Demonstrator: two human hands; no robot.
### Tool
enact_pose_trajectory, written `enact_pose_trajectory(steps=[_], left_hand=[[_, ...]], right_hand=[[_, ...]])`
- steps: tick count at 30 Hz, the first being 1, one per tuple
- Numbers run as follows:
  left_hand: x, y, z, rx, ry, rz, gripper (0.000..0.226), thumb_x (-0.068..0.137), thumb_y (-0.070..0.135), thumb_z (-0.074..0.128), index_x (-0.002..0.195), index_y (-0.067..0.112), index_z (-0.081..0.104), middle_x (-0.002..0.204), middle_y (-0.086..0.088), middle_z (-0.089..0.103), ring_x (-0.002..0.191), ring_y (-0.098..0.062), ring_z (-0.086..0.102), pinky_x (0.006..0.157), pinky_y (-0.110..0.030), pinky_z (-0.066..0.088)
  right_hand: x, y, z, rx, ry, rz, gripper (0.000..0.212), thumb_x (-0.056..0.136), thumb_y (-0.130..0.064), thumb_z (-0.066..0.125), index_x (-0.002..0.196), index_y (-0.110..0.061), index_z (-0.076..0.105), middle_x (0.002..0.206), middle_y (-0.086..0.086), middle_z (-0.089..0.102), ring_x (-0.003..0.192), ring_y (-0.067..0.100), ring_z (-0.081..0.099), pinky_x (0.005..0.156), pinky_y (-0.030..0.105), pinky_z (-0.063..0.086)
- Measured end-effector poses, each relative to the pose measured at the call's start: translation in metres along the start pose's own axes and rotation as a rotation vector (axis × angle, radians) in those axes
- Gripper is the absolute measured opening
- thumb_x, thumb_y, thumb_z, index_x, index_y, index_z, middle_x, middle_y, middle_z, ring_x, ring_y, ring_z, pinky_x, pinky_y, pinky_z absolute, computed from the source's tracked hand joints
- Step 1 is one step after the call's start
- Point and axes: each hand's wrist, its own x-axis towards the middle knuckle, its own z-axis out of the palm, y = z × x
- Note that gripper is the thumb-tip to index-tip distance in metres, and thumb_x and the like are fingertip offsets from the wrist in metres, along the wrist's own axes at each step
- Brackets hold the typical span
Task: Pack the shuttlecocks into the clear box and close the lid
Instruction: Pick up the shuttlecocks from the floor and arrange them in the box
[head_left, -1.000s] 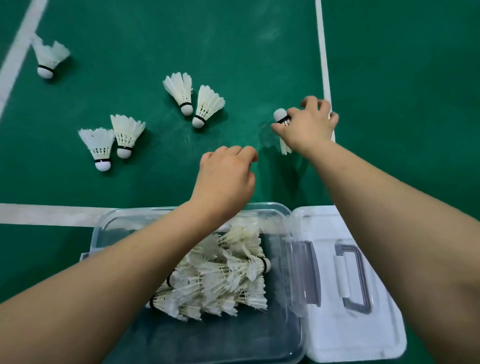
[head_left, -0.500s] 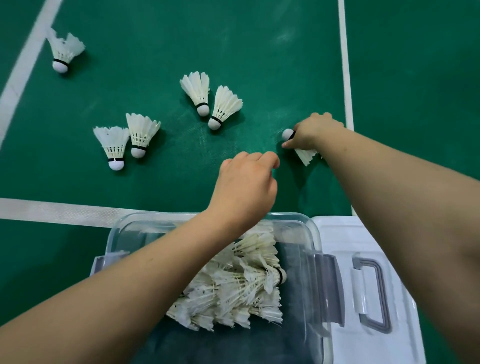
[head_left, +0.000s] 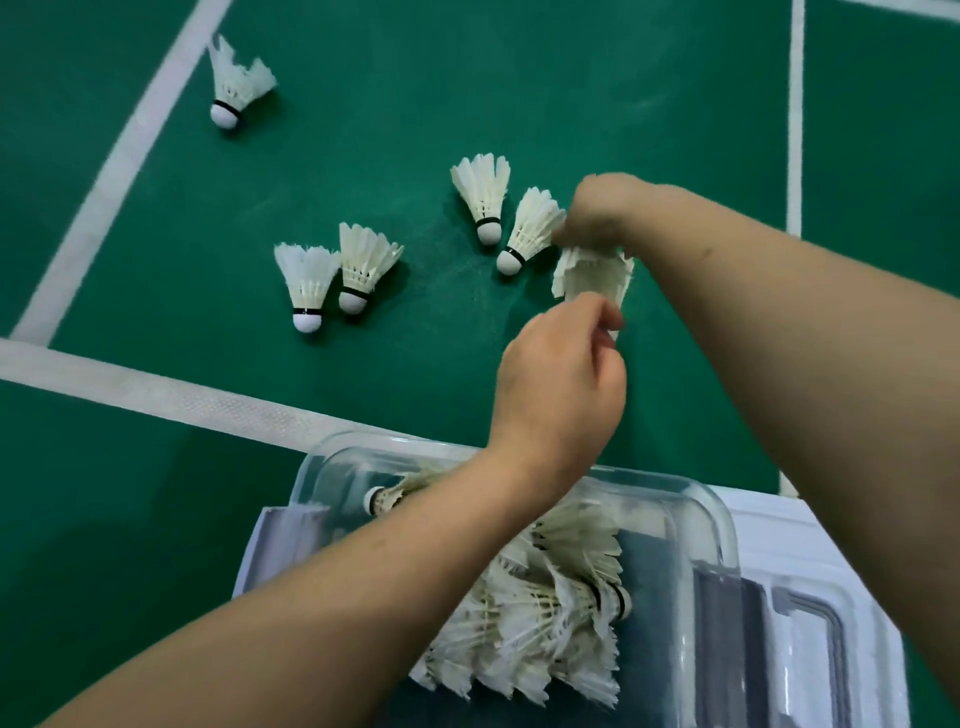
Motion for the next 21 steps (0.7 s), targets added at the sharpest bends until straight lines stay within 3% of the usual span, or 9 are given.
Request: enact_pose_trajectory(steps=[2, 5, 8, 11, 15, 18, 21], left_hand=[[0.000, 0.000, 0.000, -0.040, 0.026, -0.013, 0.023, 0.074, 0.008, 0.044, 0.089, 0.008, 0.061, 0.082, -0.008, 0.065, 0.079, -0.027, 0.057, 0.071, -0.039, 0.047], [-0.002, -0.001, 0.000, -0.025, 0.053, 0.033, 0.023, 0.075, 0.010, 0.043, 0.088, 0.007, 0.061, 0.083, -0.008, 0.065, 0.079, -0.028, 0.057, 0.070, -0.037, 0.046], [-0.001, -0.003, -0.002, 0.000, 0.095, 0.068, 0.031, 0.074, 0.018, 0.035, 0.087, 0.008, 0.061, 0.079, -0.007, 0.064, 0.076, -0.027, 0.056, 0.067, -0.035, 0.041], [-0.001, -0.003, -0.003, -0.030, 0.119, 0.067, 0.026, 0.073, 0.013, 0.038, 0.085, 0.007, 0.060, 0.077, -0.007, 0.064, 0.074, -0.028, 0.056, 0.068, -0.035, 0.042], [-0.005, -0.004, -0.002, -0.031, 0.097, 0.072, 0.023, 0.072, 0.010, 0.042, 0.086, 0.007, 0.060, 0.078, -0.007, 0.063, 0.076, -0.028, 0.056, 0.070, -0.036, 0.041], [-0.006, -0.001, -0.002, -0.030, 0.075, 0.063, 0.021, 0.072, 0.007, 0.045, 0.086, 0.007, 0.060, 0.079, -0.007, 0.063, 0.077, -0.028, 0.056, 0.070, -0.037, 0.043], [-0.005, 0.001, -0.006, -0.044, 0.050, 0.067, 0.022, 0.073, 0.007, 0.045, 0.089, 0.007, 0.061, 0.080, -0.007, 0.063, 0.078, -0.028, 0.056, 0.071, -0.038, 0.045]], right_hand=[[0.006, -0.009, -0.003, 0.037, -0.041, 0.006, 0.025, 0.090, -0.030, 0.051, 0.079, -0.007, 0.050, 0.093, 0.015, 0.050, 0.084, 0.030, 0.049, 0.073, 0.037, 0.043], [0.011, -0.016, 0.003, 0.120, -0.107, 0.030, 0.027, 0.088, -0.033, 0.055, 0.088, -0.006, 0.053, 0.095, 0.015, 0.056, 0.087, 0.033, 0.055, 0.086, 0.041, 0.049], [0.008, -0.021, 0.006, 0.174, -0.113, 0.048, 0.031, 0.088, -0.032, 0.056, 0.078, -0.003, 0.054, 0.086, 0.017, 0.058, 0.081, 0.032, 0.056, 0.079, 0.039, 0.048], [0.004, -0.020, 0.005, 0.182, -0.098, 0.100, 0.036, 0.090, -0.030, 0.051, 0.067, -0.001, 0.053, 0.070, 0.017, 0.057, 0.075, 0.031, 0.057, 0.072, 0.036, 0.047], [0.000, -0.014, 0.006, 0.285, -0.048, 0.117, 0.035, 0.087, -0.029, 0.052, 0.066, -0.001, 0.051, 0.083, 0.020, 0.061, 0.073, 0.030, 0.057, 0.076, 0.038, 0.052], [-0.008, -0.012, 0.008, 0.409, -0.024, 0.121, 0.027, 0.085, -0.025, 0.056, 0.082, 0.001, 0.051, 0.087, 0.022, 0.061, 0.073, 0.030, 0.058, 0.073, 0.038, 0.052], [-0.022, -0.011, 0.008, 0.481, -0.010, 0.135, 0.030, 0.086, -0.023, 0.054, 0.103, 0.001, 0.049, 0.078, 0.018, 0.057, 0.076, 0.030, 0.058, 0.074, 0.036, 0.052]])
